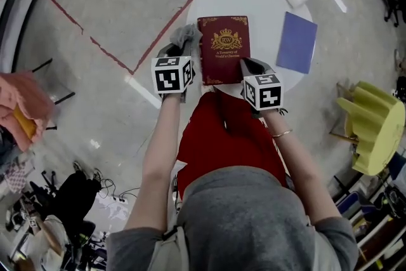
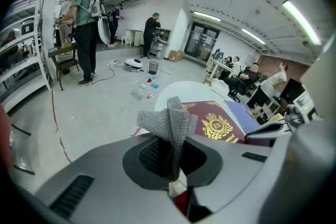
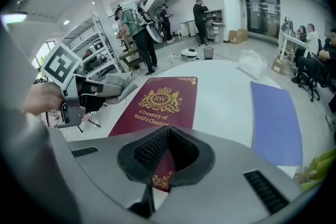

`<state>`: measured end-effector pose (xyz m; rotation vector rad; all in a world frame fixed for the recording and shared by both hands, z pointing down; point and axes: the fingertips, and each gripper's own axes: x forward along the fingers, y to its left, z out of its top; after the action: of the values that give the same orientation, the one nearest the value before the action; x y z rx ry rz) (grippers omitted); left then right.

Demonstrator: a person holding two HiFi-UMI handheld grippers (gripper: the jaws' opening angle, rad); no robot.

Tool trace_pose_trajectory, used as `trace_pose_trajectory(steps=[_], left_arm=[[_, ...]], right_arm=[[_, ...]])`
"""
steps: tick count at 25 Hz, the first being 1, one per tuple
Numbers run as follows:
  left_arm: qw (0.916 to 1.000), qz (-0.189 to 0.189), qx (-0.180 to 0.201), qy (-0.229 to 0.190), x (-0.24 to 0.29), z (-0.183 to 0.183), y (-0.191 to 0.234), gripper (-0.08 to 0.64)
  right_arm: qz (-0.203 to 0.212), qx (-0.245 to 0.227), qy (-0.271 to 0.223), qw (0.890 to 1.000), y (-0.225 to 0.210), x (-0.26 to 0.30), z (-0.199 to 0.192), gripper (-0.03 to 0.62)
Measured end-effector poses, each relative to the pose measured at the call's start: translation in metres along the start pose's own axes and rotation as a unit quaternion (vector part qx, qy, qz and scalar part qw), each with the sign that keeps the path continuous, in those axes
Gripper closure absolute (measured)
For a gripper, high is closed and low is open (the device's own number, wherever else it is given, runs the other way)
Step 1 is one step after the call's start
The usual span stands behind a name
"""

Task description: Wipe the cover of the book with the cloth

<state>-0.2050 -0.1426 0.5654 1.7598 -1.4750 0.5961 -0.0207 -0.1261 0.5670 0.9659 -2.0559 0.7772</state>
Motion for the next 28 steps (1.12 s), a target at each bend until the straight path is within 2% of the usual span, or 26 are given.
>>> trace_pose_trajectory(steps=[6,14,23,28], left_arm=[[0.9984,-0.047,0.030,0.001,-0.001,0.005,-0.047,0.531],[0.9891,-0.088,0.116,0.021,0.018,0.005,-0.119,0.531],[0.9797,-0.125,0.152,0.039,0.042,0.002,-0.175,0.531],[0.9769,-0.119,0.168,0.057,0.050,-0.011,-0.180,0.531]], right_arm=[[-0.017,0.029,0.001,0.999,0.000,-0.007,-0.009,0.563],[0.001,0.057,-0.023,0.998,-0.003,-0.022,-0.017,0.563],[0.003,0.084,-0.032,0.996,-0.016,-0.038,-0.028,0.563],[0.012,0.084,-0.029,0.996,-0.013,-0.038,-0.030,0.563]])
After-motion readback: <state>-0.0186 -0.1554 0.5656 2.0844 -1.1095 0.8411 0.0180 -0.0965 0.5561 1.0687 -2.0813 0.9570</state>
